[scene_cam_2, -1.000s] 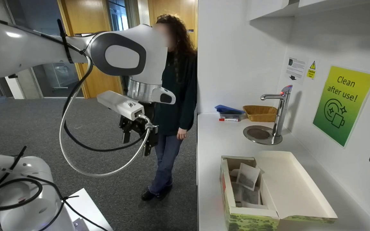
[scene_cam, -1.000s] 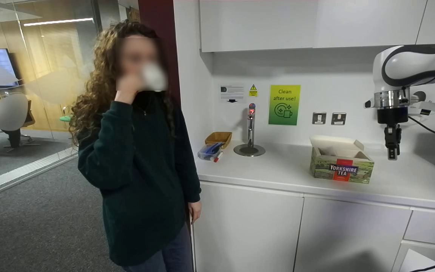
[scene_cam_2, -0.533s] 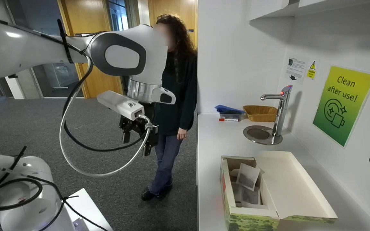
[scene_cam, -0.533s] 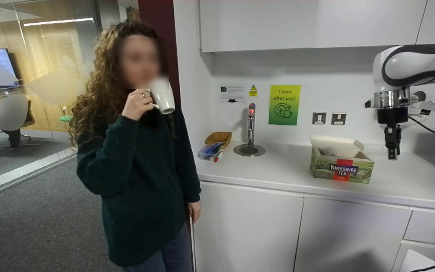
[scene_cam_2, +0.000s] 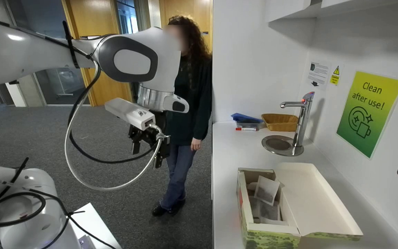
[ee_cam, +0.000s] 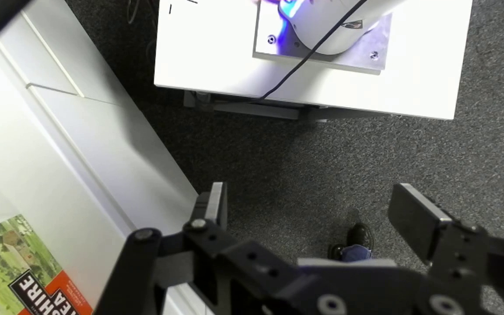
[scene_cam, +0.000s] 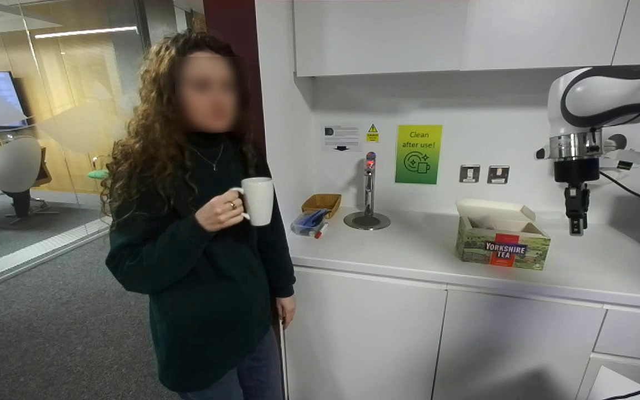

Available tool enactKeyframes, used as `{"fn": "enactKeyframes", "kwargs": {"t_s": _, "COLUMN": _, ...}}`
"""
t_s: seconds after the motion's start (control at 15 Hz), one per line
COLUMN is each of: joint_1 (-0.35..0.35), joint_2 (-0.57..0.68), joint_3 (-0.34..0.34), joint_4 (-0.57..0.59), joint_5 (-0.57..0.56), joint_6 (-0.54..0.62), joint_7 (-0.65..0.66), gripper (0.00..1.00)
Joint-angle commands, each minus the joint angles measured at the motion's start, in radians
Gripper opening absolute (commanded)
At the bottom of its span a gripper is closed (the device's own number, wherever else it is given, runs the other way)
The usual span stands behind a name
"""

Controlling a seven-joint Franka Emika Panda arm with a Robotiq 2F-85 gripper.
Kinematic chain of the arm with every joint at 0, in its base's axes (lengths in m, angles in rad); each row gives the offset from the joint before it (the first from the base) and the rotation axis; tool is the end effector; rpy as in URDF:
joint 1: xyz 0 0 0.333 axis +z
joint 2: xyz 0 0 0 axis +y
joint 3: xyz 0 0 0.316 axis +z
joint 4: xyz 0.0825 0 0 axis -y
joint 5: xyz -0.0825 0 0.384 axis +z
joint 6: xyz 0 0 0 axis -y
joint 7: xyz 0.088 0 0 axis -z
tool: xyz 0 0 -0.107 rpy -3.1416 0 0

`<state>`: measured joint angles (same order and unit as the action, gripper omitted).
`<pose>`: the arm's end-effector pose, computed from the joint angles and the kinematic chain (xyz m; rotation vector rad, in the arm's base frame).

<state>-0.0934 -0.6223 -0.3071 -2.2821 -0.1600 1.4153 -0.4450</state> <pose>0.2978 -0.1687 0.5479 -2.9983 -0.1794 0.3609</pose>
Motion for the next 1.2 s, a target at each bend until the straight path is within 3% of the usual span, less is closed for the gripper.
{"fn": "enactKeyframes", "kwargs": {"t_s": 0.0, "joint_1": -0.004, "joint_2": -0.016, "joint_3": 0.005, "joint_4": 0.01, "joint_5": 0.034, "joint_6": 0.008, "joint_7": 0.023, "gripper": 1.0}}
{"fn": "enactKeyframes", "kwargs": {"t_s": 0.53, "joint_1": -0.053, "joint_2": -0.014, "joint_3": 0.004, "joint_4": 0.011, "joint_5": 0.157, "joint_6": 0.084, "joint_7": 0.195, "gripper": 1.0}}
{"fn": "enactKeyframes", "kwargs": {"t_s": 0.87, "joint_1": -0.112, "joint_2": -0.017, "joint_3": 0.009, "joint_4": 0.006, "joint_5": 0.167, "joint_6": 0.179, "joint_7": 0.322, "gripper": 1.0}}
{"fn": "enactKeyframes", "kwargs": {"t_s": 1.13, "joint_1": -0.122, "joint_2": 0.02, "joint_3": -0.004, "joint_4": 0.041, "joint_5": 0.174, "joint_6": 0.141, "joint_7": 0.333, "gripper": 1.0}}
